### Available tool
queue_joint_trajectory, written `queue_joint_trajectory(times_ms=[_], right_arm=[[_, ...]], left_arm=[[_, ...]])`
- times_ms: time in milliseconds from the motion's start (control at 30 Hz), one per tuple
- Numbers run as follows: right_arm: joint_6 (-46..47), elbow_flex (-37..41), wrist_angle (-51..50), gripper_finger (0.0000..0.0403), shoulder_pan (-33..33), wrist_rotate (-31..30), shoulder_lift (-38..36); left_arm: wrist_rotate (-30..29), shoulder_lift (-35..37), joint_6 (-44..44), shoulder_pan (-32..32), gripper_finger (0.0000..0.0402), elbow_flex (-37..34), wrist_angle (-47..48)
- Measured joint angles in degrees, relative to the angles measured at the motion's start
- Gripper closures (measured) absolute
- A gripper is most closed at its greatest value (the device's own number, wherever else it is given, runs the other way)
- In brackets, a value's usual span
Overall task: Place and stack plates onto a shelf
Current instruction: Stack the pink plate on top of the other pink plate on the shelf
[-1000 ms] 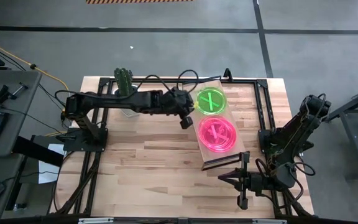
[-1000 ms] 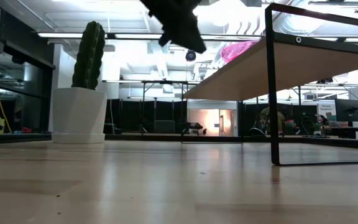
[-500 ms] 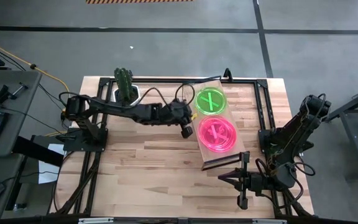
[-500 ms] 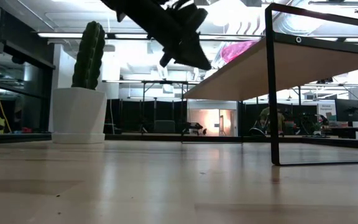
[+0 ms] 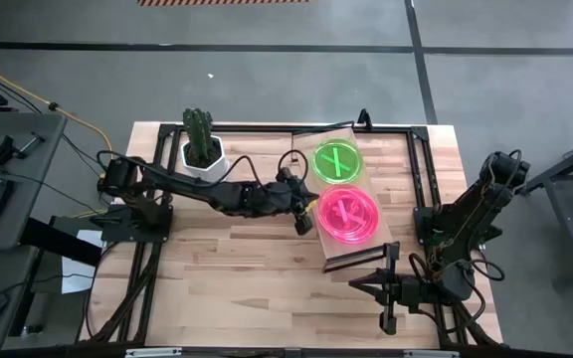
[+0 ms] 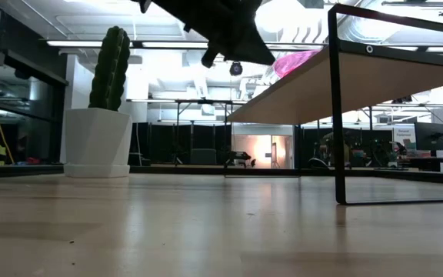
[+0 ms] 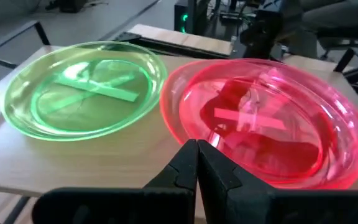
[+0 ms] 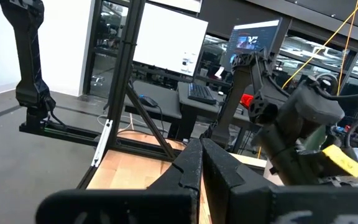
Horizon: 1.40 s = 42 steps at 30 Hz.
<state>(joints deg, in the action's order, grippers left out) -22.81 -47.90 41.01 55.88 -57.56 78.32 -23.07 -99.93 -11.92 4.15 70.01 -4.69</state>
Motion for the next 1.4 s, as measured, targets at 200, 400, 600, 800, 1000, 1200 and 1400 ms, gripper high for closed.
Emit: queue_joint_trajectory(times_ms=[200, 400, 600, 800, 1000, 1200, 1400], right_arm=[[0.00, 0.00, 0.00, 0.0403, 0.00, -0.09, 0.02], [-0.15, 0.00, 0.00, 0.0403, 0.00, -0.88, 0.02], [-0.04, 0.00, -0.01, 0.0403, 0.00, -0.94, 0.02], [-0.02, 0.00, 0.00, 0.0403, 0.00, -1.07, 0.02], [0.33, 0.00, -0.04, 0.0403, 0.00, -1.43, 0.02], [0.90, -0.02, -1.01, 0.0403, 0.00, -2.03, 0.02], [0.92, -0.02, -1.38, 0.0403, 0.00, -2.03, 0.02]], left_arm=[[-0.15, -1.44, -0.97, 0.03, 0.0401, 0.18, -1.03], [0.40, -2.79, -0.99, 0.78, 0.0401, 0.03, -2.57], [-0.28, -4.28, -0.17, 1.19, 0.0401, -0.03, -5.77], [-2.33, -3.80, 2.08, 1.68, 0.0401, 0.48, -6.92], [-2.07, -2.59, 5.22, 1.50, 0.0401, 0.52, -4.27], [-3.41, 6.34, 7.20, 3.38, 0.0401, 0.49, 10.49], [-7.28, 15.50, 4.72, 7.52, 0.0401, -5.20, 15.45]])
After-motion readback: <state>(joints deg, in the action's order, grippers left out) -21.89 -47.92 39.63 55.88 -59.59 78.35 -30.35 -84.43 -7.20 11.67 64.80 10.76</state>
